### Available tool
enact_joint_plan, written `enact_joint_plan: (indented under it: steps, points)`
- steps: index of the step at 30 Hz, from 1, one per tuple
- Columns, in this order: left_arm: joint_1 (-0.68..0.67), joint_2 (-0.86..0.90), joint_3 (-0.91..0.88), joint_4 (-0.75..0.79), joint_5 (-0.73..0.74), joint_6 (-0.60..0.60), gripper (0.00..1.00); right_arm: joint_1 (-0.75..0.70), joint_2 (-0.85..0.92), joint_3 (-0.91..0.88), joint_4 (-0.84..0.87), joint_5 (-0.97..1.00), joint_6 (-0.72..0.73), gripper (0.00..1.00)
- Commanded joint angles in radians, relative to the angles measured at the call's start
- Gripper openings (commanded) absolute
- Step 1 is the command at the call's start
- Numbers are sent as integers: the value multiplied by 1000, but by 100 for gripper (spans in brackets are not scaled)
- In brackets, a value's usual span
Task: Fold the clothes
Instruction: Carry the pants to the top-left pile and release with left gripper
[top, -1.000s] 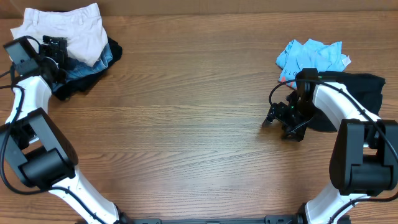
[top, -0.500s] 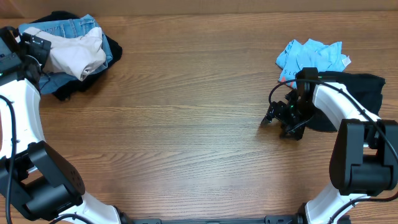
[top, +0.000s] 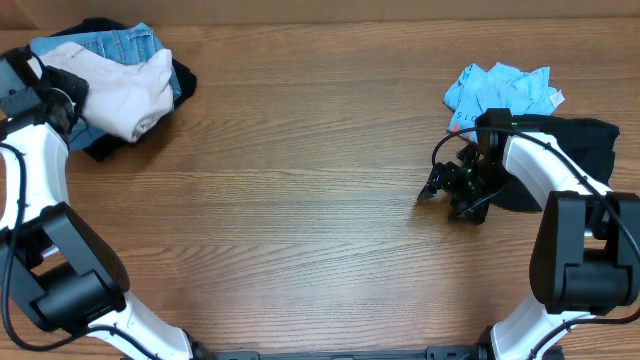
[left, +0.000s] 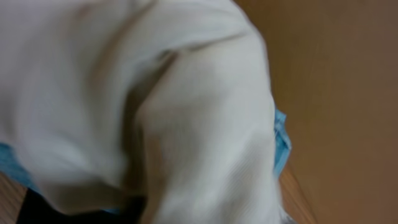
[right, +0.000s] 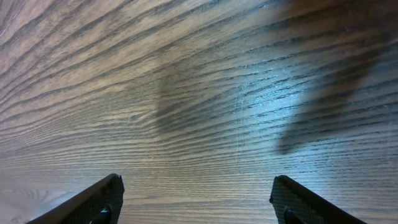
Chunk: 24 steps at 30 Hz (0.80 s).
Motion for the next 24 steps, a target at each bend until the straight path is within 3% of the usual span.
enact_joint_plan:
  steps: [1,4,9,15,17,22,24]
  points:
    - [-1,56,12,19,80,0,4,3,-1,-1,5,-10,-7,80]
    - [-1,29,35,93,154,7,4,3,-1,-1,5,-10,-6,80]
    - [-17,-35,235,142,256,68,4,3,-1,-1,18,-10,-7,80]
    - [-52,-18,319,218,233,198,4,3,-1,-1,32,-10,-6,80]
    - [-65,45,318,204,228,271,4,4,-1,-1,36,-10,-3,80]
    - [-48,307,318,200,240,272,4,3,-1,-1,4,-16,-4,80]
    - [-18,388,318,187,314,271,8,3,-1,-1,-1,-17,-4,80]
